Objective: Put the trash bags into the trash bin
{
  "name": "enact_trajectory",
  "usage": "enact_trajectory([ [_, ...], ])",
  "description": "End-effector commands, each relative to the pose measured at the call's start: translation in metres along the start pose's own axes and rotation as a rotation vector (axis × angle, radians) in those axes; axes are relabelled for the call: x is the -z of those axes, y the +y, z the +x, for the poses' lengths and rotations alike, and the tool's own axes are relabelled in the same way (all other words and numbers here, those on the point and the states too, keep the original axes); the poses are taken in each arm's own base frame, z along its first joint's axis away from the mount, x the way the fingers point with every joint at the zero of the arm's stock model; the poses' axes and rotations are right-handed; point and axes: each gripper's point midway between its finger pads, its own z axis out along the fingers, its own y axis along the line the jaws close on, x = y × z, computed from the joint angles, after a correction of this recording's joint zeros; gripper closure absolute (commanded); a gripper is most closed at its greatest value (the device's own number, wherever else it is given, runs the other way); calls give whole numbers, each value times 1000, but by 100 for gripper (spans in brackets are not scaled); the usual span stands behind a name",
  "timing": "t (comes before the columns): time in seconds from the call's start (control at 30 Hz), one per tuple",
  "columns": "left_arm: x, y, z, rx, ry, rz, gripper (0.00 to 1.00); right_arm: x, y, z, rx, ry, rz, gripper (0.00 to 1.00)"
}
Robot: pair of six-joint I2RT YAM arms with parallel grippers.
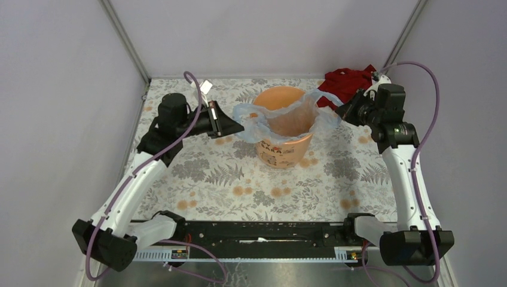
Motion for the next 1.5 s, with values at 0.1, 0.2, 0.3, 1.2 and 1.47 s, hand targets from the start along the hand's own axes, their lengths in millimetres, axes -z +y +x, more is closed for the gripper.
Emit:
enact_trajectory([
  [0.1, 22, 21, 2, -65, -60, -162, 100, 28, -12, -2, 71, -22, 101, 100],
  [0.2, 32, 29, -4, -101, -86, -249, 100, 38, -14, 0, 84, -27, 123, 100],
  [0.3, 37, 47, 1, -86, -85, -341, 100, 40, -20, 11, 80, -5, 136, 100],
  [1.2, 2, 154, 38, 69, -71, -500, 100, -13, -76, 56, 8, 83, 273, 96],
  [1.47, -48, 161, 7, 107, -102, -394, 96, -60, -63, 33, -10, 69, 176, 73],
])
